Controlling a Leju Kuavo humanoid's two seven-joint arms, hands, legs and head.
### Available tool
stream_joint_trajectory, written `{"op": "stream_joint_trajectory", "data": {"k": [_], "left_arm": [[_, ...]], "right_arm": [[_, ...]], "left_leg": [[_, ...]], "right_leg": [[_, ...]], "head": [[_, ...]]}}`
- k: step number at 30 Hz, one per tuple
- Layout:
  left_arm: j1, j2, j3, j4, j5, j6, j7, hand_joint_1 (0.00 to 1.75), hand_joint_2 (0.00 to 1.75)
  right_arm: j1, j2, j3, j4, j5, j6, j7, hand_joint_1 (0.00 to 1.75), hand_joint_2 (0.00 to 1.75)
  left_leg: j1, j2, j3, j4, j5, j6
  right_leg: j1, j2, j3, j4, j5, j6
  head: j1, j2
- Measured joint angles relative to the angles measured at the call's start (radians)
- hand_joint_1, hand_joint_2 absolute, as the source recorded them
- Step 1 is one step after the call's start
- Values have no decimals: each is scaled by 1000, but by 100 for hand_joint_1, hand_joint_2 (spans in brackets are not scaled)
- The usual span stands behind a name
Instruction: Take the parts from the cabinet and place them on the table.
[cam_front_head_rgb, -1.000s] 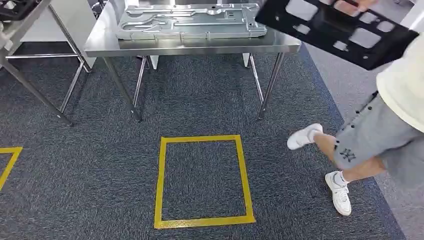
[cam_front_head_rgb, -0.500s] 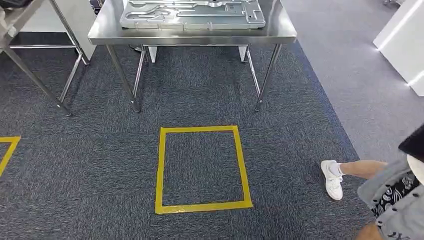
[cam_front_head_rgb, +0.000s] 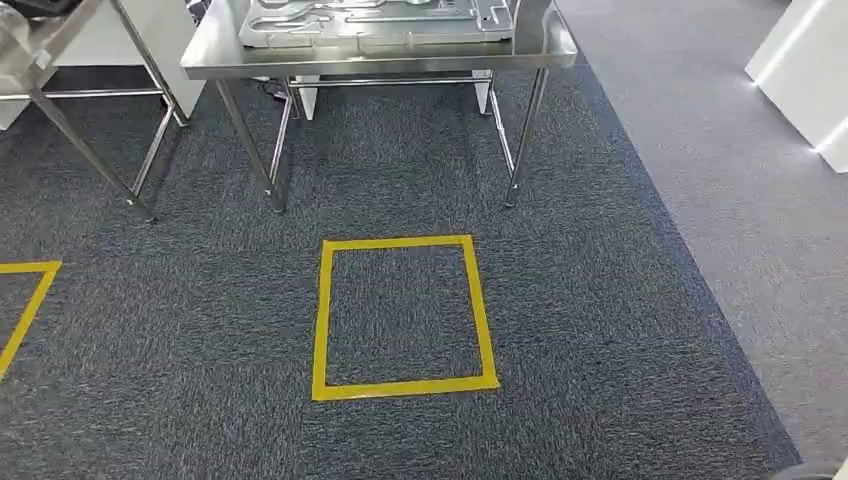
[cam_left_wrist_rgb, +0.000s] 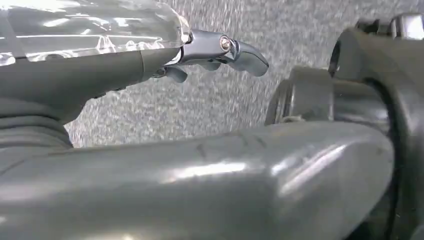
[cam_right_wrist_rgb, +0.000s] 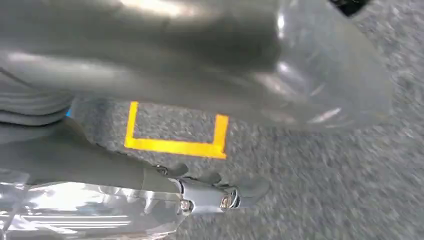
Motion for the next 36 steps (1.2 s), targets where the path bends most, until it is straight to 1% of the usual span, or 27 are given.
{"op": "stream_joint_trajectory", "data": {"k": [1, 3, 4, 7, 8, 9, 11, 12, 13, 14, 16, 17, 18, 21, 22, 23, 24, 25, 27, 28, 29, 30, 31, 32, 33, 34, 36], "left_arm": [[-1, 0, -3, 0, 0, 0, 0, 0, 0], [-4, 0, -6, 0, -4, 1, 1, 0, 0], [-9, 0, -8, 0, -3, 2, 4, 0, 0], [-5, 0, -11, 0, -3, 2, 10, 0, 0], [-6, 0, -12, 0, -4, 2, 12, 0, 0], [-5, 0, -13, 0, -6, 2, 15, 0, 0], [-5, 0, -14, 0, -5, 2, 16, 0, 0], [-3, 1, -14, 0, -5, 2, 18, 0, 0], [-2, 1, -14, 0, -5, 2, 18, 0, 0], [0, 1, -14, 0, -5, 2, 18, 0, 0], [-1, 1, -14, 0, -6, 2, 19, 0, 0], [-1, 1, -14, 0, -5, 3, 19, 0, 0], [-3, -5, -14, -1, -5, 4, 19, 0, 0], [-5, -4, -14, -1, -6, 5, 18, 0, 0], [-4, -3, -14, -1, -6, 5, 18, 0, 0], [-3, 3, -14, 0, -6, 5, 18, 0, 0], [-4, 3, -14, -1, -7, 5, 15, 0, 0], [-6, 3, -14, -1, -5, 5, 16, 0, 0], [-5, 5, -14, 0, -5, 5, 17, 0, 0], [-3, 6, -14, 0, -6, 5, 17, 0, 0], [0, 8, -14, 0, -6, 5, 17, 0, 0], [1, 11, -14, 0, -6, 5, 17, 0, 0], [1, 13, -14, 0, -6, 5, 16, 0, 0], [0, 16, -14, 0, -6, 5, 16, 0, 0], [-3, 17, -14, -1, -6, 5, 16, 0, 0], [-4, 19, -14, 0, -6, 5, 16, 0, 0], [1, 23, -14, 0, -6, 4, 16, 0, 0]], "right_arm": [[0, 1, -1, 0, -3, 0, 0, 0, 0], [0, 1, -3, 0, -14, 0, 1, 0, 0], [2, 1, -6, 0, -19, 0, 2, 0, 0], [1, 1, -24, 0, -32, 2, 16, 0, 0], [1, 1, -29, 0, -32, 2, 23, 0, 0], [2, 1, -33, 0, -32, 2, 26, 0, 0], [6, 1, -39, 0, -30, 5, 34, 0, 0], [7, 1, -41, 1, -27, 8, 35, 0, 0], [7, 2, -42, 1, -26, 8, 37, 0, 0], [7, 2, -42, 1, -23, 8, 37, 0, 0], [6, 2, -42, 1, -21, 11, 37, 0, 0], [7, 1, -42, 1, -19, 11, 37, 0, 0], [8, -3, -43, 1, -18, 11, 39, 0, 0], [7, 0, -43, 1, -15, 11, 39, 0, 0], [5, 0, -43, 1, -15, 10, 39, 0, 0], [4, 5, -43, 1, -14, 11, 39, 0, 0], [7, 5, -43, 1, -13, 10, 39, 0, 0], [7, 5, -43, 1, -13, 10, 39, 0, 0], [7, 5, -44, 2, -13, 10, 39, 0, 0], [7, 6, -44, 2, -13, 10, 39, 0, 0], [5, 7, -44, 2, -13, 10, 39, 0, 0], [4, 8, -44, 2, -13, 10, 39, 0, 0], [3, 10, -44, 2, -13, 10, 39, 0, 0], [3, 13, -44, 2, -13, 10, 39, 0, 0], [3, 14, -44, 2, -14, 9, 39, 0, 0], [2, 16, -45, 2, -16, 9, 39, 0, 0], [-3, 18, -45, 2, -16, 9, 39, 0, 0]], "left_leg": [[0, 0, 55, -70, 21, 3], [-5, -1, 207, -277, -45, 10], [-4, -1, 221, -323, -79, 15], [-3, 0, 203, -324, -65, 41], [-3, 1, 199, -324, -57, 48], [-3, 0, 191, -324, -50, 55], [-6, -5, 174, -322, -38, 58], [-9, -9, 165, -321, -31, 58], [-10, -14, 159, -319, -27, 57], [-12, -20, 155, -318, -24, 56], [-14, -37, 153, -313, -20, 53], [-14, -45, 152, -312, -19, 52], [-18, -49, 141, -309, -17, 48], [-8, -76, 127, -309, -7, 31], [-13, -88, 127, -313, -3, 24], [-12, -78, 126, -300, -14, 24], [-14, -44, 103, -258, -48, 17], [-11, -32, 69, -188, -89, 12], [-4, -24, -8, -29, -156, 2], [-1, -23, -25, 5, -157, -2], [1, -20, -16, -13, -133, -5], [4, -14, 12, -71, -94, -8], [6, -3, 60, -164, -46, -10], [7, 30, 110, -258, -8, -11], [0, 61, 121, -292, -20, -2], [-1, 41, 116, -292, -11, 11], [-4, 27, 110, -289, -10, 20]], "right_leg": [[0, 0, -19, 9, 8, 4], [5, 1, -36, 32, 15, 13], [7, 0, -43, 39, 22, 20], [4, 0, -54, 41, 42, 38], [-2, 2, -63, 60, 16, 44], [-2, 3, -81, 112, -34, 49], [-4, 4, -138, 268, -123, 56], [-4, 4, -158, 336, -150, 58], [-4, 4, -154, 348, -149, 58], [-4, 5, -127, 317, -129, 56], [-1, 22, -15, 143, -52, 42], [1, 59, 37, 53, -28, 29], [-2, 92, 51, 30, -43, 18], [5, 64, 47, 17, -42, 16], [-2, 52, 51, 4, -36, 9], [-11, 35, 57, -8, -29, 7], [-10, 25, 59, -17, -26, -2], [-9, 11, 57, -17, -26, -3], [-7, -14, 52, -12, -27, -4], [-7, -25, 49, -10, -27, -4], [-7, -35, 48, -7, -28, -3], [-8, -45, 47, -3, -30, 0], [-10, -56, 47, 3, -33, 4], [-10, -66, 46, 11, -38, 9], [-2, -73, 44, 19, -44, 18], [-1, -78, 44, 23, -45, 23], [-2, -91, 45, 22, -42, 30]], "head": [[0, 0], [0, 0], [0, 0], [0, 0], [0, 0], [0, 0], [0, 0], [0, 0], [0, 0], [0, 0], [0, 0], [0, 0], [0, 0], [0, 0], [0, 0], [0, 0], [0, 0], [0, 0], [0, 0], [0, 0], [0, 0], [0, 0], [0, 0], [0, 0], [0, 0], [0, 0], [0, 0]]}}
